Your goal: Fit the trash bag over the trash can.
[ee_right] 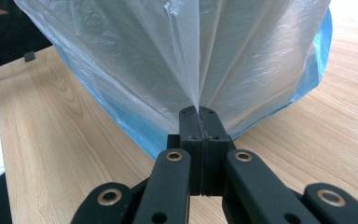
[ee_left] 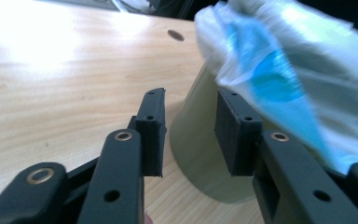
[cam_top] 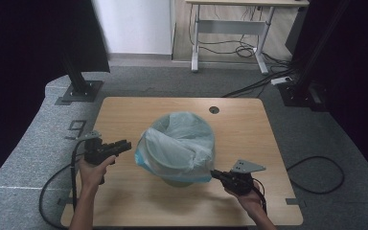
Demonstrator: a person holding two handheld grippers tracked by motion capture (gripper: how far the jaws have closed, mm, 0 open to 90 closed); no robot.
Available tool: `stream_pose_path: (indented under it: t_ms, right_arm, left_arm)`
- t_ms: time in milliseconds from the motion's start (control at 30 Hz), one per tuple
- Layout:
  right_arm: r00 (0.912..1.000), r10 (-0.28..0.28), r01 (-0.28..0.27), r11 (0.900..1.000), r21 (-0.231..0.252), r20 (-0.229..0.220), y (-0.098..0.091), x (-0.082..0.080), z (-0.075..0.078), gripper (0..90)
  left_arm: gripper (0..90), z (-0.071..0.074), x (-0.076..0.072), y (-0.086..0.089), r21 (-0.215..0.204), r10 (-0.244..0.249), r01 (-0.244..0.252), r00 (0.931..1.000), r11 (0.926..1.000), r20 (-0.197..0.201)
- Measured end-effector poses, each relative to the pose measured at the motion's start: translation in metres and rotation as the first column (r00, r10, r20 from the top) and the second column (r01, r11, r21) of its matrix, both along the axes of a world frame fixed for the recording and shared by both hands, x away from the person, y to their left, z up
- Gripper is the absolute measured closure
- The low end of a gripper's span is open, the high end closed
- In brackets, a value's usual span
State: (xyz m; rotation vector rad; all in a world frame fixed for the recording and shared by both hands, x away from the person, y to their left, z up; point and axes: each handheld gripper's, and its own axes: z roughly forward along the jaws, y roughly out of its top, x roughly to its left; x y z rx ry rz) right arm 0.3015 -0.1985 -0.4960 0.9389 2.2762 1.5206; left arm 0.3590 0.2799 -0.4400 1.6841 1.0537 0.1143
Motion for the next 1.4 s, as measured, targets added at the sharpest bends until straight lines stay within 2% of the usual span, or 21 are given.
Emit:
stream_pose_path:
  t_ms: [367,467,500,533,600,667,867,1033,1133,1267,1333,1400]
  right_arm:
    - [1.0,-0.004,0.004,1.0,-0.003,-0.007,-0.001,0.001,0.0,88.6]
    - [1.0,-0.006,0.006,1.0,-0.003,-0.008,-0.001,0.001,0.001,88.6]
    - [0.9999,-0.006,0.006,1.0,-0.003,-0.008,-0.002,0.001,0.001,88.6]
    - [0.9999,-0.007,0.007,1.0,-0.003,-0.007,-0.002,0.001,0.001,88.6]
    - [1.0,-0.008,0.008,1.0,-0.003,-0.006,-0.002,0.001,0.002,88.6]
    - [1.0,-0.008,0.008,1.0,-0.003,-0.004,-0.002,0.001,0.002,88.6]
    - [0.9999,-0.012,0.012,0.9999,0.001,-0.006,-0.003,0.001,0.002,88.6]
    - [0.9999,-0.011,0.011,0.9999,-0.002,-0.006,-0.003,0.001,0.001,88.6]
    - [0.9999,-0.014,0.014,0.9999,-0.001,-0.009,-0.004,0.001,0.0,88.6]
    - [0.9998,-0.014,0.014,0.9999,-0.001,-0.011,-0.005,0.002,-0.001,88.6]
    - [0.9998,-0.014,0.014,0.9999,-0.002,-0.011,-0.005,0.002,-0.001,88.6]
    - [0.9998,-0.016,0.016,0.9999,-0.004,-0.013,-0.005,0.002,-0.002,88.6]
  left_arm:
    - [53.4,0.034,-0.012,-0.026,0.041,-0.076,0.073,0.9953,0.9965,0.061]
    - [52.0,0.039,-0.013,-0.035,0.079,-0.106,0.101,0.9929,0.9918,0.054]
    - [52.0,0.038,-0.012,-0.039,0.106,-0.113,0.108,0.9928,0.9886,0.042]
    - [52.1,0.037,-0.011,-0.042,0.133,-0.117,0.113,0.9928,0.9847,0.025]
    - [55.4,0.033,-0.007,-0.046,0.155,-0.126,0.125,0.992,0.9799,-0.006]
    - [61.2,0.029,-0.005,-0.048,0.154,-0.135,0.138,0.9905,0.9785,-0.028]
    - [89.5,0.02,0.001,-0.052,0.142,-0.146,0.153,0.9874,0.978,-0.061]
    - [90.0,0.011,0.006,-0.058,0.162,-0.151,0.163,0.9847,0.9732,-0.087]
    - [90.0,0.005,0.007,-0.065,0.232,-0.138,0.155,0.9865,0.9602,-0.088]
    - [90.0,-0.004,0.009,-0.069,0.232,-0.141,0.163,0.9842,0.9589,-0.107]
    - [90.0,-0.011,0.011,-0.073,0.251,-0.136,0.164,0.983,0.9541,-0.123]
    - [90.0,-0.018,0.013,-0.075,0.247,-0.133,0.165,0.9811,0.9548,-0.14]
